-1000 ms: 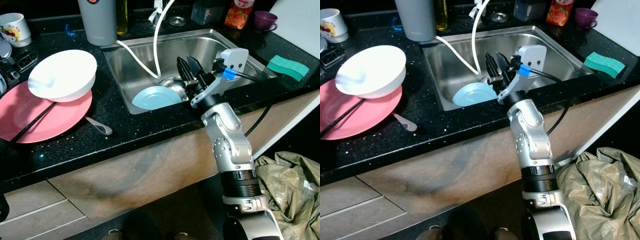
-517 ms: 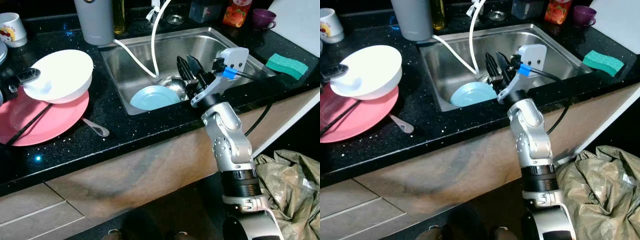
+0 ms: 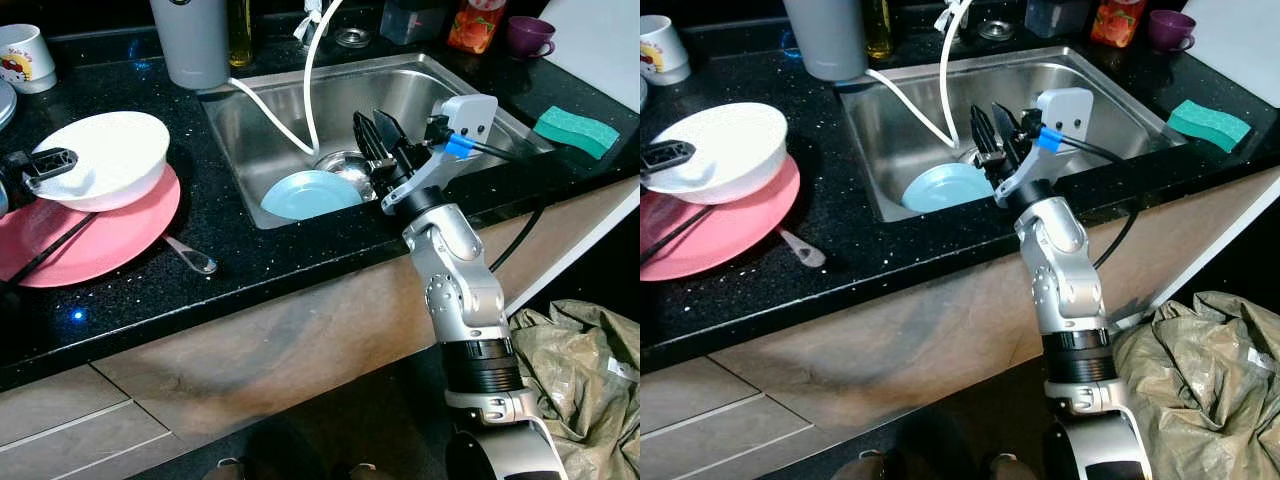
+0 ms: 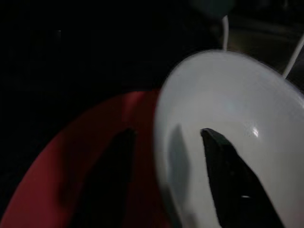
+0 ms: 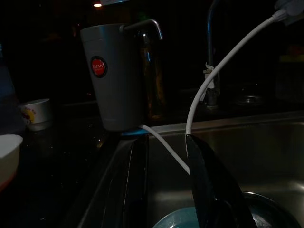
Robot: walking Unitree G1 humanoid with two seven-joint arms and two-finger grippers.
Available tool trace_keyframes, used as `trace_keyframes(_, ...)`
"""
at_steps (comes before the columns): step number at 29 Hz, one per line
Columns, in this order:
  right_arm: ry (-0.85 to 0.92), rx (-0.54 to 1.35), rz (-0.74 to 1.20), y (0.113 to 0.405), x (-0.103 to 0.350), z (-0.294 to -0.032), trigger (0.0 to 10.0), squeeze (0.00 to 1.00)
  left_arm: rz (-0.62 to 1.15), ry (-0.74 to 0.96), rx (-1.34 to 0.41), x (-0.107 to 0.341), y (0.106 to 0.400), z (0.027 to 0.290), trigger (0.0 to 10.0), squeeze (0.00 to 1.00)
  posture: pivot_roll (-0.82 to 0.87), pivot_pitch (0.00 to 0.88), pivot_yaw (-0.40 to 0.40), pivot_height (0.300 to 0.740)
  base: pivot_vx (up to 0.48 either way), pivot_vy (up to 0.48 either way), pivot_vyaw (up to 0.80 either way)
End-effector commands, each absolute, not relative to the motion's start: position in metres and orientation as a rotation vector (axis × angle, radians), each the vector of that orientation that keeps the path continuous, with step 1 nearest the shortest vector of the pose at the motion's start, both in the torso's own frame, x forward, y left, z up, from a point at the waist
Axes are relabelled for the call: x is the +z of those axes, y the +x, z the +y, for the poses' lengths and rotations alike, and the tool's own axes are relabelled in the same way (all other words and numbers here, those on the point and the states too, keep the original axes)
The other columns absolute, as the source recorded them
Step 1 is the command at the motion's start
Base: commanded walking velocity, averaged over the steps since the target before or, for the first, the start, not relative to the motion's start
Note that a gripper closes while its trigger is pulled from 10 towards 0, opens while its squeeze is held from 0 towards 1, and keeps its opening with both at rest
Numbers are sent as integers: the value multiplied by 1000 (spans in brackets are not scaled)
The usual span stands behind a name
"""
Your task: Kitchen organization
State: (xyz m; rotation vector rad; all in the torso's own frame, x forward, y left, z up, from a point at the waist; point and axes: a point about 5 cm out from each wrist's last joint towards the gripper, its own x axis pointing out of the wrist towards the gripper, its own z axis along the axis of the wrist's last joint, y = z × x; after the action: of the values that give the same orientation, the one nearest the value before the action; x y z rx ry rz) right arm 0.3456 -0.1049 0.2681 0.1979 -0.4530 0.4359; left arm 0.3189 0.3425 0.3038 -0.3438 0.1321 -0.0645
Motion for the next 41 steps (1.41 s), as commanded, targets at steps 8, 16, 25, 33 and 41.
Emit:
trace_keyframes(8,196,440,-453,347,269,-105,10000,0,65,-377,-44,312,321,344,0,0,49,151,-31,740,0,0,0)
trace_keyframes(16,197,441,-453,347,269,-105,10000,0,51,-420,-94,314,325,329,0,0,51,151,-33,740,0,0,0)
trace_keyframes(25,203,442,-463,348,272,-103,10000,0,-86,-478,-115,328,331,320,0,0,47,150,-35,740,0,0,0)
trace_keyframes(33,203,446,-469,348,274,-103,10000,0,-281,-468,-97,356,330,320,0,0,47,151,-31,740,0,0,0)
trace_keyframes(41,209,448,-469,349,275,-101,10000,0,-364,-580,-134,362,330,318,0,0,48,151,-34,740,0,0,0)
